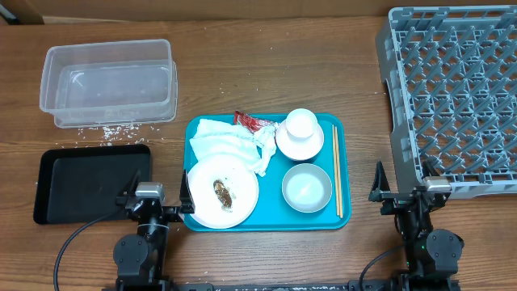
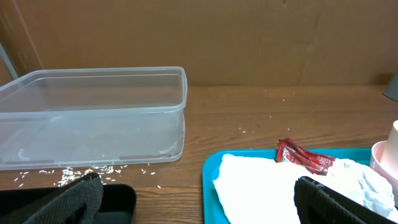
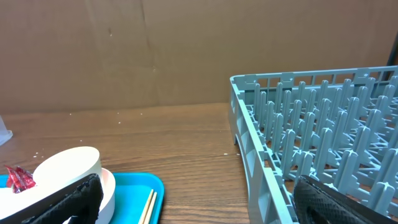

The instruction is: Sort waste into correct bins and load items into the dishwasher

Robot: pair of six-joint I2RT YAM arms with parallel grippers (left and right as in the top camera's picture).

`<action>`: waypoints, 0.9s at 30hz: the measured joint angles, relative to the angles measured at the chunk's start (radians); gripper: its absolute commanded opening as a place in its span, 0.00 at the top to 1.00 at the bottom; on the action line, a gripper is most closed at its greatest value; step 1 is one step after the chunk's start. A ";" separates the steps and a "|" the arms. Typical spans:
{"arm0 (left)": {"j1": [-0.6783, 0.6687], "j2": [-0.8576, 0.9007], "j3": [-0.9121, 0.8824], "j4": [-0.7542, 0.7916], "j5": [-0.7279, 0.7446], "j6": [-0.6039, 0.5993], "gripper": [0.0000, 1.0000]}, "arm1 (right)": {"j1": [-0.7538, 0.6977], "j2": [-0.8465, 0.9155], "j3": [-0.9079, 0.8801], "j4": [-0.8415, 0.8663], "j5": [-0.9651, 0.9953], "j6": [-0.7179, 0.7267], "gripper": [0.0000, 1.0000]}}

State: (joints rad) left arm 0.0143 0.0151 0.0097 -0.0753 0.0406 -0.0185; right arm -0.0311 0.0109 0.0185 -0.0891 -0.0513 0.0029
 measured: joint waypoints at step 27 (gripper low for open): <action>0.000 0.000 -0.002 0.149 0.336 -0.334 0.00 | 0.000 0.000 0.000 0.000 0.000 0.000 0.00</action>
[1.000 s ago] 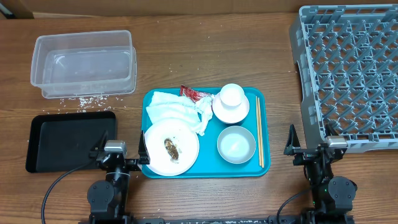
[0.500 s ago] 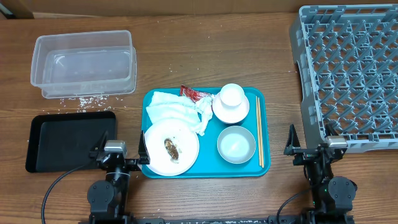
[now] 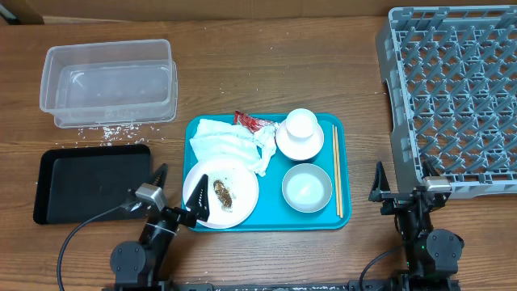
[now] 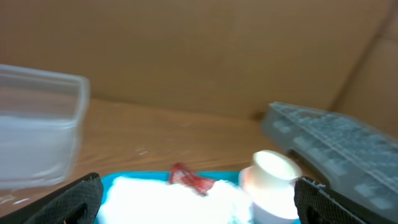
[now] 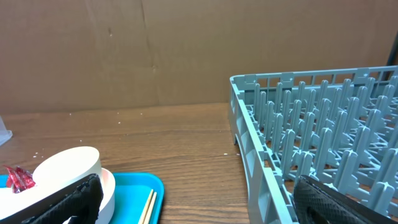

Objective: Sort waste into correct bins and load items into the dishwasher
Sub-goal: 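Reach the left gripper to the white tissue on the teal tray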

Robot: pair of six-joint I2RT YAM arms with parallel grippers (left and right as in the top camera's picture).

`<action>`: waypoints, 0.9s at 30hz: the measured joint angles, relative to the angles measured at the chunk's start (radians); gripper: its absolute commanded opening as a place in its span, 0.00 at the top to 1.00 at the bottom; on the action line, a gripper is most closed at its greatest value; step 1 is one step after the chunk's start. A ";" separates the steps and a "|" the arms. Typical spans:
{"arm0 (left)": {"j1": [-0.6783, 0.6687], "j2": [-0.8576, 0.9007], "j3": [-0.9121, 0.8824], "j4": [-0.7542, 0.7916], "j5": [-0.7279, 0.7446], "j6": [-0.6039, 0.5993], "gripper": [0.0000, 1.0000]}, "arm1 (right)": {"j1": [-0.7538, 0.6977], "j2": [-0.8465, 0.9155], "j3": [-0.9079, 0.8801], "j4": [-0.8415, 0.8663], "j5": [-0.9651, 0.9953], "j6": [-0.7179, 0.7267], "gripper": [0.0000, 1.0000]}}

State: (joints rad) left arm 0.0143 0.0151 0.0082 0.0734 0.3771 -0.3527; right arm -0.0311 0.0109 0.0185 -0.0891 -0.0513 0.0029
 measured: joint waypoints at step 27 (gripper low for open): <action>0.000 0.996 0.990 -0.694 0.303 0.102 0.00 | 0.000 -0.001 0.000 0.000 0.000 0.001 0.00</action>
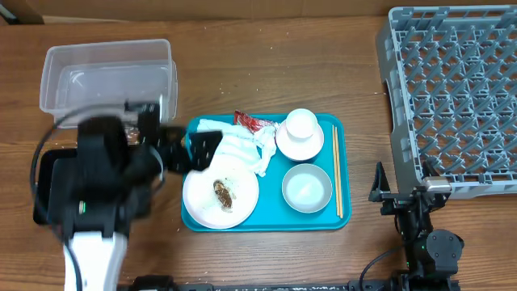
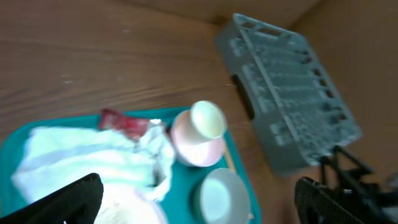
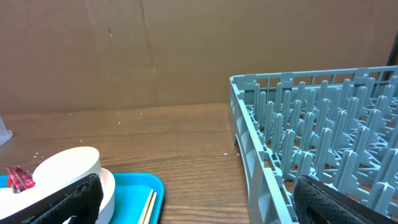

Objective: Sort waste into correct bins and load items into the dishwasher
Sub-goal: 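Reach the left gripper to the white tissue on the teal tray, then grasp the tissue with the left gripper and drop it into the clear bin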

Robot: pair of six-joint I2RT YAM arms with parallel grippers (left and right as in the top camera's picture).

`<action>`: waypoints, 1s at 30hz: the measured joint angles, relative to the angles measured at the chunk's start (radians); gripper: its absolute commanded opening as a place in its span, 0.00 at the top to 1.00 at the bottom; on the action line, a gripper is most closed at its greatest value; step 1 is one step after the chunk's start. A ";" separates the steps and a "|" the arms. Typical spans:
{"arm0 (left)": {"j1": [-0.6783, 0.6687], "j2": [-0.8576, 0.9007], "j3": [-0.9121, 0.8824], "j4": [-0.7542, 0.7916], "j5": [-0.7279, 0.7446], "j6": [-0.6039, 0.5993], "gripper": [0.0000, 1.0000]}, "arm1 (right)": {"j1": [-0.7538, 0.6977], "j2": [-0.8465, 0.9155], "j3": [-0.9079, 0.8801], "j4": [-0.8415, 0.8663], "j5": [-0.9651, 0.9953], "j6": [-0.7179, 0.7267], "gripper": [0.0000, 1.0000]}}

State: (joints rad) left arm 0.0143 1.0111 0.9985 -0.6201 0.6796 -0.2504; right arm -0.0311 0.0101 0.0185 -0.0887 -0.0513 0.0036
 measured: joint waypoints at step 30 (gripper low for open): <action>-0.277 0.717 0.429 -0.308 -0.517 -0.164 0.29 | 0.000 0.000 0.000 -0.001 0.000 -0.001 0.00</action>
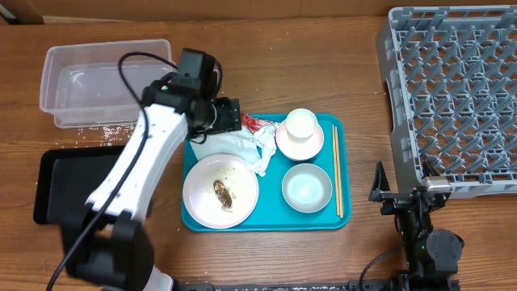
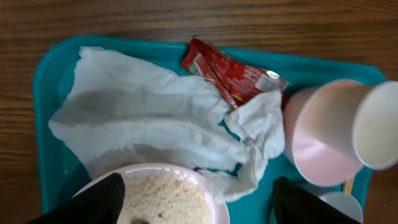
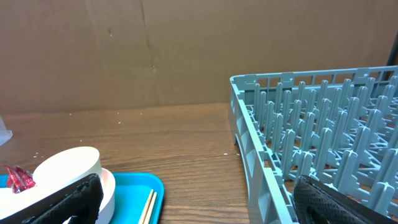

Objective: Sort waste into correct bins and load items into the dishwasher
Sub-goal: 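Grasp the tissue with the left gripper and drop it into the clear bin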

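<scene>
A teal tray [image 1: 345,166] holds a crumpled white napkin [image 2: 149,118], a red sauce packet [image 2: 233,71], a white plate [image 1: 220,192] with food scraps, a white cup in a pink bowl [image 1: 300,133], a small bowl [image 1: 307,187] and chopsticks [image 1: 337,170]. My left gripper [image 1: 216,121] hangs open over the napkin at the tray's back left, facing straight down, with nothing between its fingers [image 2: 93,199]. My right gripper [image 1: 401,192] stands open at the table's front right, beside the grey dish rack [image 1: 456,97].
A clear plastic container [image 1: 109,81] sits at the back left, with rice grains scattered before it. A black tray [image 1: 81,182] lies at the front left. The dish rack fills the right side.
My left arm has reached farther back and right, from over the tray's left edge to above the napkin, and its camera now looks straight down. The right arm has not moved.
My left gripper rested open at the table's front, between the black tray and the teal tray. Then it had turned toward the teal tray, then stood raised over that tray's left edge, and now it hangs above the napkin. Nothing on the tray has moved.
</scene>
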Robot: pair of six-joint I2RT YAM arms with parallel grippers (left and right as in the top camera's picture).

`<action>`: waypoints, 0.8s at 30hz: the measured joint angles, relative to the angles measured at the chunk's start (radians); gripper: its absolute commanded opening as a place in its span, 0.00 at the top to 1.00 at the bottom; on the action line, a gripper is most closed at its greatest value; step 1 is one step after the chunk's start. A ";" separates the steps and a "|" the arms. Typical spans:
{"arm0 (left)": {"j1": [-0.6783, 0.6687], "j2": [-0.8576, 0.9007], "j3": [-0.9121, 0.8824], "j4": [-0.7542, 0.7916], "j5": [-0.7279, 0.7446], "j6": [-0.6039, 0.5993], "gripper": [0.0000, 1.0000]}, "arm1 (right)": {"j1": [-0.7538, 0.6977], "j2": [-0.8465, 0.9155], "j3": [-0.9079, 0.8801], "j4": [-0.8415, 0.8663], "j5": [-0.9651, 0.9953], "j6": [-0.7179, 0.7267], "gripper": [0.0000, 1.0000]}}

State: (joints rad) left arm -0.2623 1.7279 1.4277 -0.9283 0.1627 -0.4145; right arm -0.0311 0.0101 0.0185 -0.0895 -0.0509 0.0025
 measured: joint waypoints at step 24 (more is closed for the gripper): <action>0.000 0.295 0.000 0.085 -0.086 -0.518 0.45 | 0.000 0.000 0.000 0.000 0.000 0.000 0.00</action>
State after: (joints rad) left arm -0.2623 2.0232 1.4281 -0.8433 0.0769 -0.9329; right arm -0.0311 0.0101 0.0185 -0.0898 -0.0513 0.0029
